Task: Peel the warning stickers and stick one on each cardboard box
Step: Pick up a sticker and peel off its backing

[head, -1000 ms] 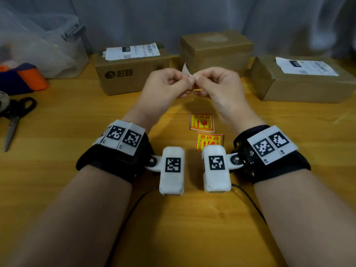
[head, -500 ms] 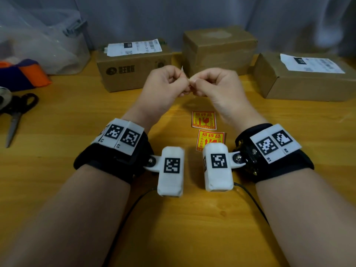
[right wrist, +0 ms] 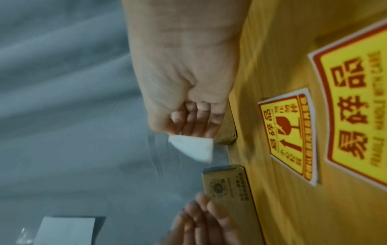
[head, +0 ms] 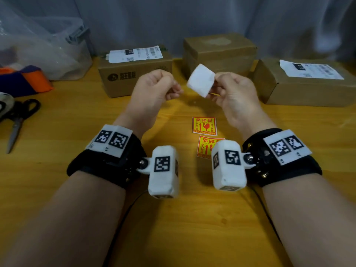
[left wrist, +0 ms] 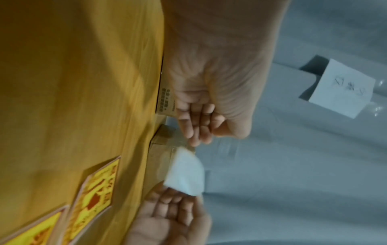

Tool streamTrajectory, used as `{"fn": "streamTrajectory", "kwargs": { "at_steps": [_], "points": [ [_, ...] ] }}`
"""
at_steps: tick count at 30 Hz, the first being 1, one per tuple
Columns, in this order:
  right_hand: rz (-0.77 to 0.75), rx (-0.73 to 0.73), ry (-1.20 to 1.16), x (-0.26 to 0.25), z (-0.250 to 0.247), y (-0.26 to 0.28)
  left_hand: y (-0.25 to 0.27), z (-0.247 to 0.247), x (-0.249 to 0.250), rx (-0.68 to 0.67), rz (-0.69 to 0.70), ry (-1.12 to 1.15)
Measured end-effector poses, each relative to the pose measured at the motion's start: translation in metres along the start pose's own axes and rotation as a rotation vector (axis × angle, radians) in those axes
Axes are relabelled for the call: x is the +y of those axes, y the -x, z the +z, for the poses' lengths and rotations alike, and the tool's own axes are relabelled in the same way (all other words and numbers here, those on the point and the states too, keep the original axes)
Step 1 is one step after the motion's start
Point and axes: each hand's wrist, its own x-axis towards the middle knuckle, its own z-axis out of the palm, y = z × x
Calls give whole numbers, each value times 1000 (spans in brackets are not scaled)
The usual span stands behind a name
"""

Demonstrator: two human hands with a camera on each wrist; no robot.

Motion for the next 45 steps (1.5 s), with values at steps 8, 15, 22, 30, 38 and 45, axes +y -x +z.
{"fn": "streamTrajectory", "kwargs": {
  "at_steps": [8,15,22,30,38,45],
  "points": [
    [-123,-164,274,6,11,8,6,12,-2,-117,-42,-190],
    [-96,-227,236,9,10,7,5,6,0,-145,-44,-152],
    [-22,-326,221,3,11,10,5,4,3,-201,-44,-121],
    [55,-430,221,-17,24,-1,-11,5,21,-273,-143,31],
    [47,-400,283,-29,8,-10,-21,20,31,-258,-132,-55],
    [102,-288,141,-17,15,-11,-19,28,17,-136,-166,50]
  ]
}}
